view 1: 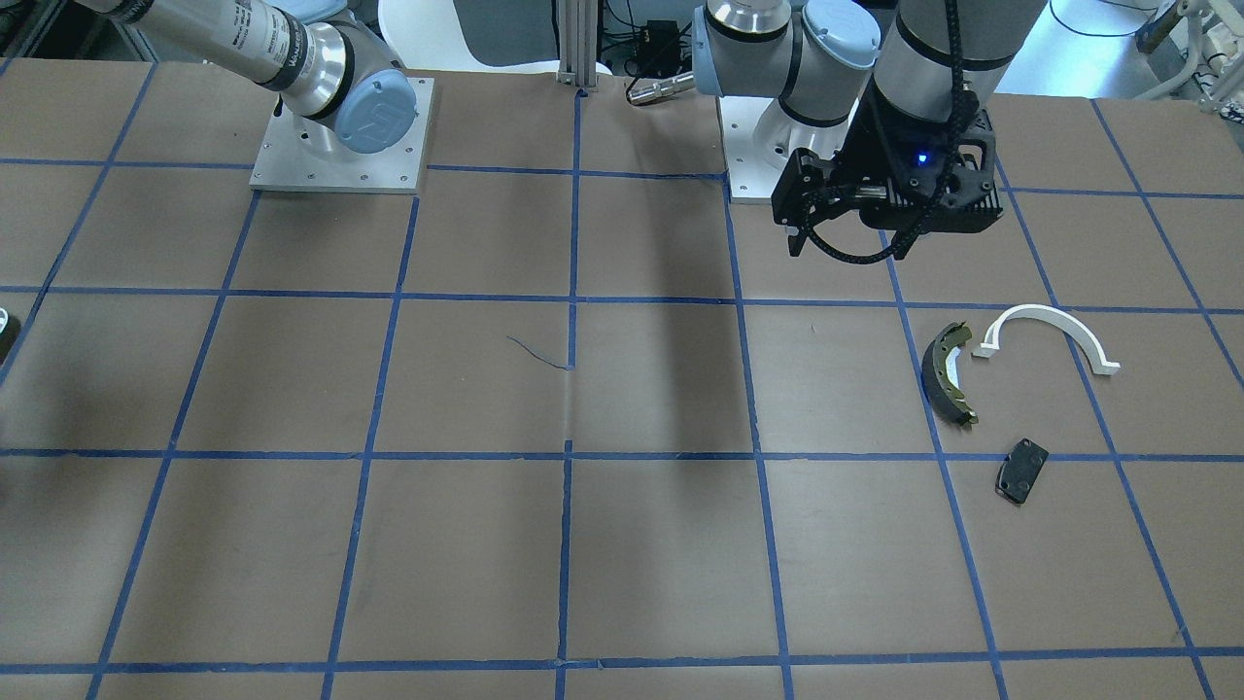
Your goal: Place bearing gear from tray to pile
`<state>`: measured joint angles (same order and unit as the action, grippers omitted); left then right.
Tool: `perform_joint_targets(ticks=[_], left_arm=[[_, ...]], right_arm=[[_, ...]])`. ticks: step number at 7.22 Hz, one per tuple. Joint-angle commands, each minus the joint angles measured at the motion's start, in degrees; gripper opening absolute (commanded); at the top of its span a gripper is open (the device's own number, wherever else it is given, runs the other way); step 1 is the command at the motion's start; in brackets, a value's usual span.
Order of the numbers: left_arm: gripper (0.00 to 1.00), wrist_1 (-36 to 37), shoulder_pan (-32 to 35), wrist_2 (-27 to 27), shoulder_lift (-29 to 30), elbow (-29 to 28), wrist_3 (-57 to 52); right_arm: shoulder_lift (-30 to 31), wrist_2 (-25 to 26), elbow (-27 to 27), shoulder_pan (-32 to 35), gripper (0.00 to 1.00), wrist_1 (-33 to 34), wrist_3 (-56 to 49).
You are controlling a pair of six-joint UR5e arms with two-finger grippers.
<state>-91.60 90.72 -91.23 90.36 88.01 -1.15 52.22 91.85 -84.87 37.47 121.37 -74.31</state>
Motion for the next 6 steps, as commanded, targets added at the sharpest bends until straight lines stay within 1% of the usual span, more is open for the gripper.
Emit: perform_joint_targets(ticks=[1,3,5,6], left_arm=[[1.00,0.37,0.07,0.00,0.08,0.57,-0.25],[1.00,1.24,0.07,-0.09,-0.01,0.67,-0.08],[1.00,1.34,0.07,0.00,-0.18,0.58,0.01],[1.00,1.34,0.07,0.00,-0.27,0.58,0.09]], right_arm=[[1.04,0.70,-0.65,-0.64,0.84,0.27,0.04],[0.78,0.61,-1.52,-0.73,0.79,1.49,0.22],[0.78,0.61,-3.10,-1.77,0.78,2.72,0.92],[0.86,0.52,-4.15,-2.05,0.66,5.08,0.48]])
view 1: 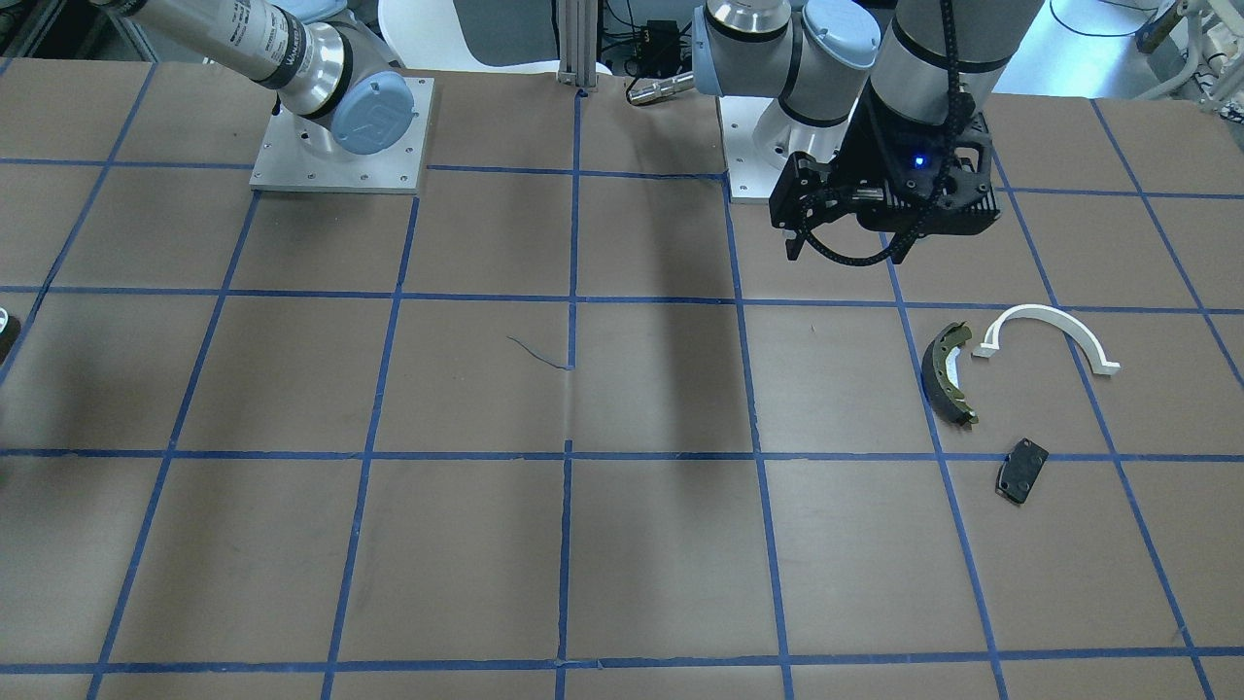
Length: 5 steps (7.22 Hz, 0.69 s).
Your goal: Place bearing gear from tray to pile
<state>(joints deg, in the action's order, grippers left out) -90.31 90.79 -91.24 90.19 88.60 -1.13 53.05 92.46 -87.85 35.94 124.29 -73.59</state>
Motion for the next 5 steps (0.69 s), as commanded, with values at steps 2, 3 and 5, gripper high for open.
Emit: perform_joint_targets(ticks=[2,3,5], left_arm=[[1.00,0.05,0.00,-0.08,-0.02,0.08,0.08],[1.00,0.05,0.00,-0.08,-0.10,0.08,-0.01],[1.00,0.05,0.00,-0.08,-0.10,0.17,0.08]], right_arm=[[0.12,-0.09,-1.18,-0.52,0.35,2.36,-0.15],[0.38,0.00,-1.18,-0.52,0.25,2.27,-0.15],[0.39,0.09,-1.18,-0.52,0.11,2.27,-0.06]])
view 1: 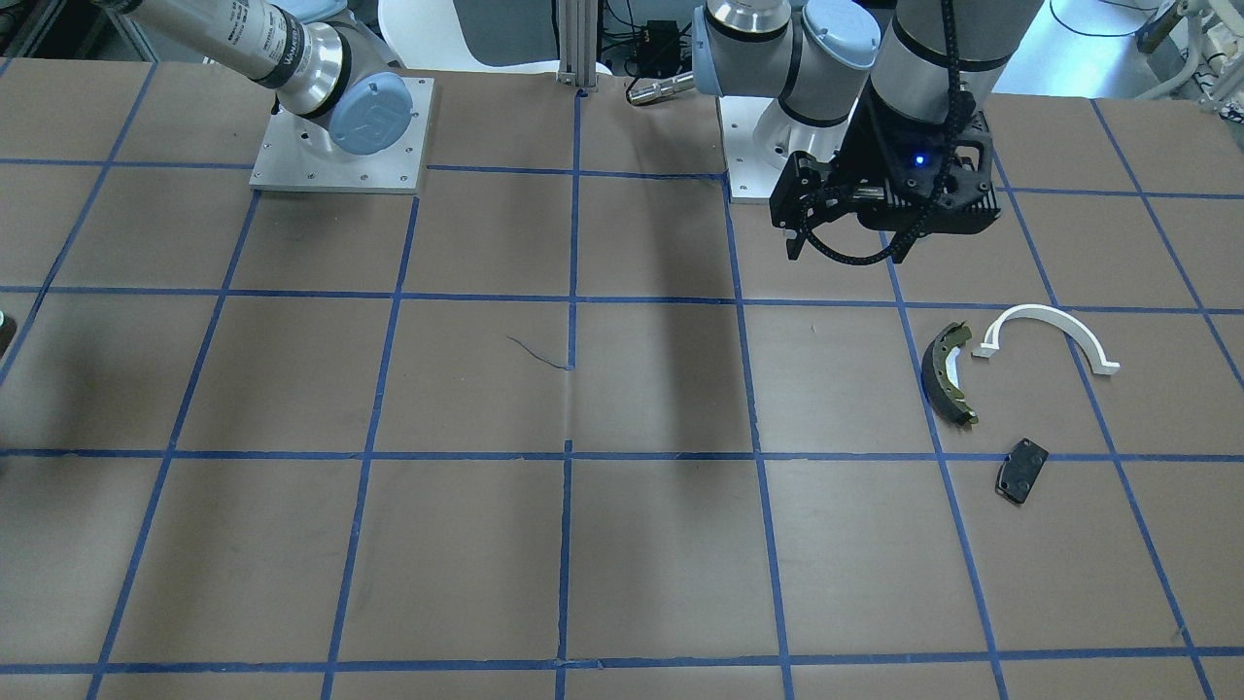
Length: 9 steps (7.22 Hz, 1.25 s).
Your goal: Place bearing gear from tray to pile
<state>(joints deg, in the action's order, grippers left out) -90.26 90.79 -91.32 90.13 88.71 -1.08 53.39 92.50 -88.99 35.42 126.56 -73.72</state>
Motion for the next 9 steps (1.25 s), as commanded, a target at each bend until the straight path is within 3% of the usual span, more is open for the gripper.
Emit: perform_joint_targets(ticks=[1,3,4,6,7,9], left_arm=[[1.00,0.00,0.00,-0.09,-0.04,0.06,0.02],[1.00,0.00,0.00,0.00,-0.04,0.06,0.02],[1.00,0.00,0.00,-0.09,-0.04,0.06,-0.06],[1.00,0.00,0.00,-0.09,-0.13,0.06,-0.06],[1.00,0.00,0.00,-0.09,-0.13,0.06,-0.15],[1.00,0.00,0.00,0.00,-0.13,0.06,-0.24]], right_arm=[[0.05,0.05,0.04,-0.09,0.07,0.00,0.07],[3.36,0.05,0.22,0.08,0.07,-1.40,0.86],[8.26,0.14,0.05,1.13,0.07,-6.28,2.08],[16.88,3.20,-0.74,9.09,0.08,-20.85,14.26],[22.58,3.39,-3.97,13.14,0.08,-25.18,22.14],[35.93,3.22,-17.20,24.19,0.08,-25.57,41.19]])
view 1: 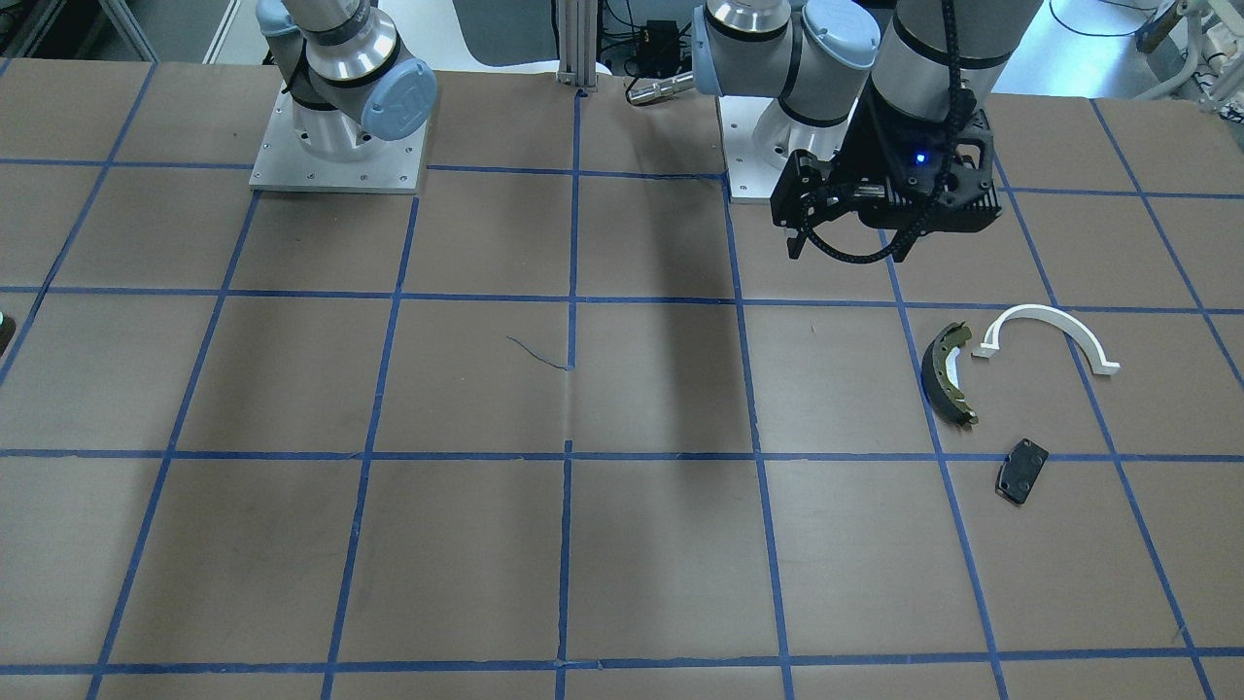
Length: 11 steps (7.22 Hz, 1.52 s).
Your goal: Place bearing gear from tray to pile
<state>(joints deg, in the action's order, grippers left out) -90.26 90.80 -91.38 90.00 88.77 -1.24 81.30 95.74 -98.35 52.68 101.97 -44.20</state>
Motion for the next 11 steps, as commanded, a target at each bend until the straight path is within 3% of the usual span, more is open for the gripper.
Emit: perform_joint_targets(ticks=[1,3,5,6,8,9,10,11], left_arm=[[1.00,0.00,-0.01,-0.02,-0.09,0.00,0.01],[1.00,0.00,-0.01,-0.02,-0.09,0.00,-0.08],[1.00,-0.09,-0.01,-0.11,-0.18,0.09,-0.78],[1.00,-0.09,-0.01,0.06,-0.09,0.09,0.09],[1.00,-0.70,-0.01,0.24,-0.88,0.18,0.10],[1.00,-0.70,-0.10,0.33,-1.58,1.05,0.36],[1.00,-0.09,-0.01,0.07,-2.19,2.53,0.36],[1.00,0.09,-0.18,-0.02,-2.29,3.24,-0.77]], right_arm=[[12.26,-0.81,-13.47,14.05,0.08,-0.80,25.26],[10.82,-1.70,-14.06,32.13,0.08,0.85,49.79],[-1.35,-10.00,-13.88,43.34,0.09,15.99,65.31],[-6.63,-12.83,-11.45,48.61,0.11,22.94,72.78],[-13.86,-14.35,-1.88,55.40,0.13,22.75,79.60],[-15.80,-16.36,0.59,56.73,0.21,22.66,82.23],[-16.08,-16.81,0.88,56.92,0.35,22.23,82.26],[-16.26,-16.64,0.80,56.92,0.92,22.14,82.17]])
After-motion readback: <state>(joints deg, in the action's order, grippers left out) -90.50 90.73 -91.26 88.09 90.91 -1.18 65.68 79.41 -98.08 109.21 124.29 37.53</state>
